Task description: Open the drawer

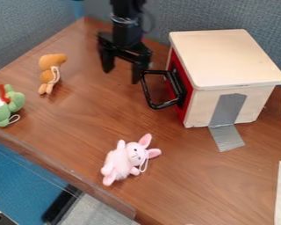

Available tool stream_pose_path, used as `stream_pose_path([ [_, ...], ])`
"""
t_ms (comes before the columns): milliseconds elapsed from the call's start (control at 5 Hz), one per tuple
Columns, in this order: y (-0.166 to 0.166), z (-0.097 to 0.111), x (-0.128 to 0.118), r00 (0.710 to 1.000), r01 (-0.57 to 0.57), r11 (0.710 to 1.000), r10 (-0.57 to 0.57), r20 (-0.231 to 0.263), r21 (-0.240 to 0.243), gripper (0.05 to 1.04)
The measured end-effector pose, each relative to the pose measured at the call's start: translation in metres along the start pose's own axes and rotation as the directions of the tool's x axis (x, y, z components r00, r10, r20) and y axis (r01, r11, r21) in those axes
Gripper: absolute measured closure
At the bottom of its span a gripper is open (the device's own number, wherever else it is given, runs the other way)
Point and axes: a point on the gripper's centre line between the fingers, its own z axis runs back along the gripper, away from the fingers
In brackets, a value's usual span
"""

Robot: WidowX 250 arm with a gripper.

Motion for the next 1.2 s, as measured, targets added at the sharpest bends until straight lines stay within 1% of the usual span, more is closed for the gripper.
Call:
stream_pose_path([
  [200,-0.022,-0.002,0.010,1.000,-0.001,1.000,0.001,0.012,-0.021,0.083],
  [400,-0.033,-0.014,0.009,1.000,-0.003,1.000,0.003,-0.007,-0.030,0.083],
  [600,-0.034,-0.021,0.009,1.000,0.010,1.000,-0.010,-0.008,-0.012,0.137],
  [800,-0.027,-0.027,0.001,1.000,0.002,1.000,-0.002,-0.025,0.016,0.431],
  [1000,-0.012,-0.028,-0.006,0.998,-0.045,0.999,0.046,-0.044,0.030,0.561],
  [1200,0.008,-0.026,-0.017,0.994,-0.085,0.995,0.088,-0.064,0.046,0.589],
])
